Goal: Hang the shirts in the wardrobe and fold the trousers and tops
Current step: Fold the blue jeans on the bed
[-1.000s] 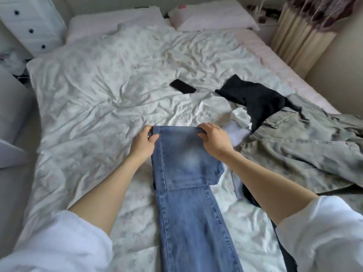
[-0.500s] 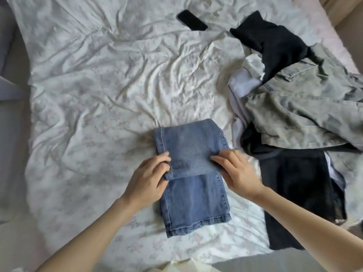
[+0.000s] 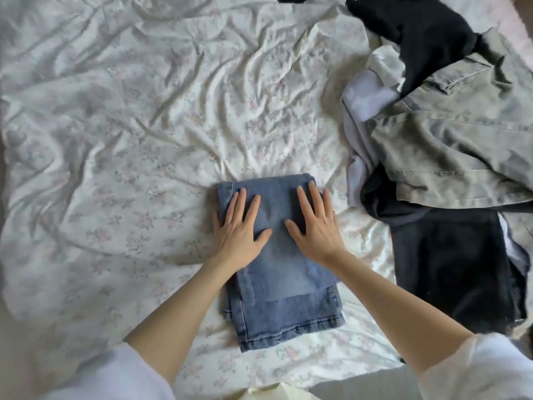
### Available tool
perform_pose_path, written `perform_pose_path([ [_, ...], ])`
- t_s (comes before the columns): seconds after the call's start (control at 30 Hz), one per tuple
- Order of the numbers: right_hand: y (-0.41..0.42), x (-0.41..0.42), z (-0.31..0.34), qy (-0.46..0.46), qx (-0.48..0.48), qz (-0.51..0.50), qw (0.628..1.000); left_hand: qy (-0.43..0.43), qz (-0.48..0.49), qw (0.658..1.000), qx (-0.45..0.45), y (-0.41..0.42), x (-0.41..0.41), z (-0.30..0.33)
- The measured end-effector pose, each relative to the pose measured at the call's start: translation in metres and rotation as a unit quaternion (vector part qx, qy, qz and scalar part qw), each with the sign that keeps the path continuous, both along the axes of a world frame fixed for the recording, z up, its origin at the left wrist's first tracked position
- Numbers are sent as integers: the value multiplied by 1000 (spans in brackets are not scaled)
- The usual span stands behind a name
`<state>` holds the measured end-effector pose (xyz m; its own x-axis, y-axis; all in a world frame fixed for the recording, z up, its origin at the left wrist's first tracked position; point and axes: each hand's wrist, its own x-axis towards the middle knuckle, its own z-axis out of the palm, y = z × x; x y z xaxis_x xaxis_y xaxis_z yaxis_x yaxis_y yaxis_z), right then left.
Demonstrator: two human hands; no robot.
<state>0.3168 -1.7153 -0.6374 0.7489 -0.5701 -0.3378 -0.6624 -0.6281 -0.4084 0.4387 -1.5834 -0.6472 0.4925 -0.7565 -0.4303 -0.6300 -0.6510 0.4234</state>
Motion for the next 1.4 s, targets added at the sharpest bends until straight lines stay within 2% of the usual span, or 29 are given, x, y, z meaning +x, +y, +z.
perform_pose_path([
  [0.1, 1, 8, -18, -29, 99, -189, 976, 27, 138, 984, -107, -8, -11, -8],
  [0.17, 3, 3, -21, -40, 133, -267, 954, 59, 284, 946, -143, -4, -21, -6],
  [0.23, 5, -3, -21, -27, 143, -284, 948, 87, 382, 913, -117, 5, -28, -4],
  [0.27, 4, -5, -20, -23, 150, -292, 944, 94, 396, 909, -85, 7, -29, -3],
  [0.37, 4, -7, -14, 2, 146, -282, 948, 96, 389, 916, -22, 8, -29, 6],
  [0.47, 5, -6, -4, 42, 39, -249, 967, 54, 379, 923, -37, 2, -25, 22],
  [0.53, 11, -13, 9, 22, -41, -249, 968, 16, 371, 927, -47, 9, -28, 32],
  [0.63, 28, -37, 17, -50, -101, -266, 957, 28, 379, 921, -87, 32, -49, 37],
  [0.7, 47, -59, 13, -46, -69, -262, 961, 53, 373, 923, -80, 53, -68, 31],
  [0.77, 63, -78, -4, 42, 16, -253, 966, 68, 342, 937, 12, 66, -80, 20],
  [0.83, 71, -89, -20, 127, 67, -254, 956, 56, 317, 941, 102, 70, -81, 10],
  [0.87, 69, -89, -25, 122, 73, -264, 954, 47, 324, 940, 93, 66, -77, 7],
  [0.93, 65, -85, -25, 59, 65, -280, 956, 4, 309, 951, 1, 51, -62, 9],
  [0.97, 64, -86, -23, 31, 58, -289, 955, -41, 264, 962, -53, 43, -53, 8],
  [1.03, 72, -98, -18, 6, 56, -333, 941, -126, 102, 980, -116, 21, -35, 11],
  [1.1, 95, -111, -12, 15, 91, -367, 926, -139, -98, 981, -90, -2, -20, 8],
  [1.13, 109, -117, -10, 22, 119, -372, 920, -131, -193, 971, -52, -11, -15, 2],
  [1.17, 119, -121, -10, 25, 151, -376, 914, -123, -248, 961, -17, -16, -10, -7],
  [1.2, 125, -124, -11, 27, 175, -389, 904, -119, -250, 961, 3, -18, -4, -16],
  [1.23, 125, -125, -11, 36, 187, -400, 897, -119, -202, 972, 23, -18, 5, -23],
  [1.27, 120, -122, -10, 57, 180, -402, 896, -114, -109, 987, 35, -16, 17, -24],
  [1.33, 103, -112, -7, 76, 122, -397, 907, -76, 56, 995, 33, -11, 42, -26],
  [1.4, 85, -91, 3, -9, 66, -378, 923, -52, 94, 993, 39, -10, 54, -22],
])
